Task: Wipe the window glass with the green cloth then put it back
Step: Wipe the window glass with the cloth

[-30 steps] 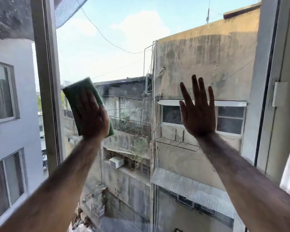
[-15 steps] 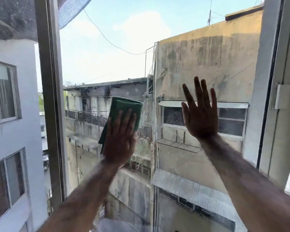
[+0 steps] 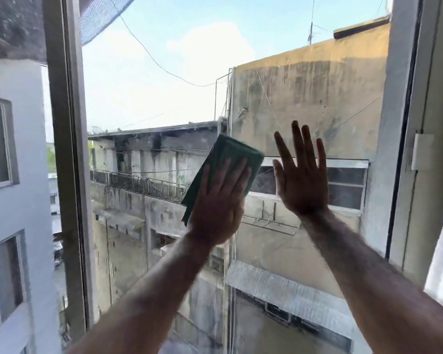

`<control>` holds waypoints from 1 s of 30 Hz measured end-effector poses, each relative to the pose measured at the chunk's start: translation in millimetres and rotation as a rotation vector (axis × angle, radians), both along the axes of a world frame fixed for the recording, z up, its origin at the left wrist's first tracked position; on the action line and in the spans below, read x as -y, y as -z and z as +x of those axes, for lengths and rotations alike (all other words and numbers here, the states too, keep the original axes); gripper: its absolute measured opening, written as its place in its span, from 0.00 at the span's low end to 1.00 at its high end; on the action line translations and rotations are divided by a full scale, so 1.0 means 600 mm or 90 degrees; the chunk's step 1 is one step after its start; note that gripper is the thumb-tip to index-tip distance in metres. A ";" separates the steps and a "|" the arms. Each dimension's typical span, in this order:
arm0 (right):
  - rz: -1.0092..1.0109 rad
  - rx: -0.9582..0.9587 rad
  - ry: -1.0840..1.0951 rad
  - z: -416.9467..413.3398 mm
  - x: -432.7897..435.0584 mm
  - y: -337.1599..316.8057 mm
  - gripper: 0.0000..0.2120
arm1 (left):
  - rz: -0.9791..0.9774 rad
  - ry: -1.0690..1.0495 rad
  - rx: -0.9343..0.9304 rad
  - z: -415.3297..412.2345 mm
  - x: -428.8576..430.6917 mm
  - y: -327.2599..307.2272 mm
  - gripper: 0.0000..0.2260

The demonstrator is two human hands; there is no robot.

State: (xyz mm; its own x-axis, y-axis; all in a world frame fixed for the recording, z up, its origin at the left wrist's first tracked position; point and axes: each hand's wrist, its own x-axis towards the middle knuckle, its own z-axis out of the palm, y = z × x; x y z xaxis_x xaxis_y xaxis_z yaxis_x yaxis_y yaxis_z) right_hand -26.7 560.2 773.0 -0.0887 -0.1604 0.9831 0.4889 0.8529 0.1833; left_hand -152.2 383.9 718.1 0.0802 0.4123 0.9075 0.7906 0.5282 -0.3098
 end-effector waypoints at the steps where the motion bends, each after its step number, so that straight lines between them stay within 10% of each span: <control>1: -0.003 0.000 -0.004 -0.001 0.000 0.000 0.27 | -0.020 -0.015 0.018 -0.019 0.030 0.042 0.28; 5: -0.010 -0.001 -0.004 -0.002 0.006 0.001 0.27 | 0.022 -0.094 0.124 -0.103 0.166 0.068 0.28; 12: -0.010 0.004 -0.003 -0.002 0.011 0.002 0.27 | 0.294 -0.075 0.230 -0.102 0.112 -0.231 0.28; 22: 0.003 -0.006 -0.008 0.002 0.002 0.004 0.27 | 0.135 -0.056 0.114 -0.028 0.067 -0.039 0.28; 30: -0.006 0.004 -0.013 -0.003 -0.001 0.001 0.27 | 0.075 -0.109 0.015 -0.010 0.136 -0.139 0.18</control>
State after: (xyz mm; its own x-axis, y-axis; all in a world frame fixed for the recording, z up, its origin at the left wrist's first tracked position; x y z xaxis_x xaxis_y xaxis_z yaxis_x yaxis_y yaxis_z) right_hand -28.5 560.9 772.2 -0.0922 -0.1529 0.9839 0.4704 0.8642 0.1784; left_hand -157.9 302.5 801.5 -0.0039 0.3097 0.9508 0.6925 0.6868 -0.2208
